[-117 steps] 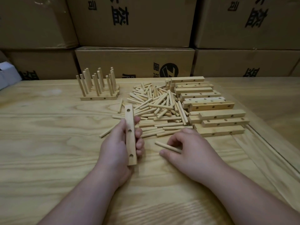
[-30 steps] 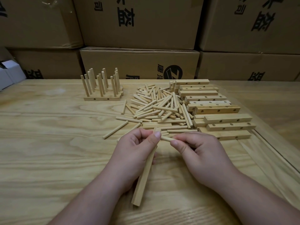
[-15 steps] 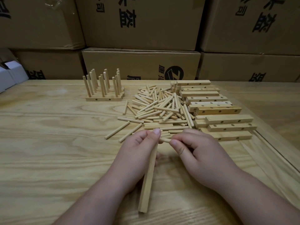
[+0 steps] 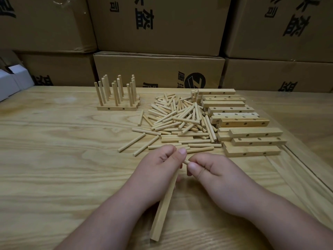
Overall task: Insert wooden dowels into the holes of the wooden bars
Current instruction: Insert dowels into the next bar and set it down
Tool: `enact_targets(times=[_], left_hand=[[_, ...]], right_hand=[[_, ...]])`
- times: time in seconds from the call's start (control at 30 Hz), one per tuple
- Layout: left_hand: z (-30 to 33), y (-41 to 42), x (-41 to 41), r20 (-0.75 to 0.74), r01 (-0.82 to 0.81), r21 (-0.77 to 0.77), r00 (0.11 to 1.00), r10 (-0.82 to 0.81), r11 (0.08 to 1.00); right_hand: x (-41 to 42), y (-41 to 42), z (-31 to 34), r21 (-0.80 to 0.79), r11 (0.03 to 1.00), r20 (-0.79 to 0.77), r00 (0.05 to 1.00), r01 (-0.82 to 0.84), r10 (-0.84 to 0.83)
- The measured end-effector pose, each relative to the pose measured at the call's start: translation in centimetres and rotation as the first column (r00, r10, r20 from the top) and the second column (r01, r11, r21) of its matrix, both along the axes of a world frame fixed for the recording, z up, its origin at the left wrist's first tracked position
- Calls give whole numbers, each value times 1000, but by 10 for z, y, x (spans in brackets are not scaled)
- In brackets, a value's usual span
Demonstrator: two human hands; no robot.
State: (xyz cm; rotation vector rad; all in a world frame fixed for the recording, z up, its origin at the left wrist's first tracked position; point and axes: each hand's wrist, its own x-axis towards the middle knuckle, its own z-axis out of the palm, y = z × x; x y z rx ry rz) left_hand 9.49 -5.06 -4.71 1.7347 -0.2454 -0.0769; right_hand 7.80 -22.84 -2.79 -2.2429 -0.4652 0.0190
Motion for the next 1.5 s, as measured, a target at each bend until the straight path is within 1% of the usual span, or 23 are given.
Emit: enact_targets(times=[0.13, 0.2, 0.27, 0.37, 0.4, 0.47, 0.53, 0.6, 0.77, 0.97, 1.03, 1.13, 1.23, 1.37, 1.5], left_hand=[[1, 1, 0, 43, 46, 78, 998, -49, 996], [1, -1, -1, 27, 35, 40, 999, -36, 999], [2, -2, -2, -15, -9, -52, 1000, 8, 999], [1, -3, -1, -84, -100, -131, 992, 89, 986], [1, -2, -1, -116, -131, -155, 987, 113, 979], [1, 0, 2, -183, -177, -202, 973, 141, 963], [2, 1, 3, -216, -177, -213, 968, 130, 961], [2, 1, 3, -191, -147, -153, 975, 117, 977], [4, 0, -1, -108, -47, -6, 993, 46, 999], [1, 1, 2, -111, -134, -55, 986, 127, 989], [0, 0, 1, -99, -133, -64, 987, 126, 989], [-3, -1, -3, -91, -152, -74, 985, 145, 986], [-2, -2, -5, -120, -147, -23, 982, 144, 989], [4, -2, -7, -115, -89, 79, 989, 98, 993], [6, -6, -7, -82, -58, 166, 994, 72, 984]], right_hand=[[4, -6, -1, 120, 993, -176, 984, -19, 40], [7, -6, -3, 126, 992, -158, 987, -7, 27], [8, -3, -5, 95, 995, -53, 999, 18, -13], [8, -4, -7, -49, 995, 155, 985, 89, -81], [9, -7, -6, -51, 991, 206, 972, 121, -108], [10, -15, -5, 40, 986, 276, 947, 161, -165], [10, -19, -4, 76, 984, 358, 917, 158, -175], [10, -19, -4, 60, 989, 388, 910, 133, -146], [14, -21, -9, 123, 985, 347, 924, 125, -160], [13, -14, -1, 19, 990, 431, 892, 140, -135], [12, -16, 1, -18, 990, 416, 902, 137, -117], [10, -17, 1, -131, 987, 387, 921, 96, -38], [9, -16, 2, -71, 994, 400, 915, 84, -48], [9, -17, 2, -95, 995, 383, 923, 9, 28], [11, -22, 4, -96, 995, 373, 926, -27, 61]])
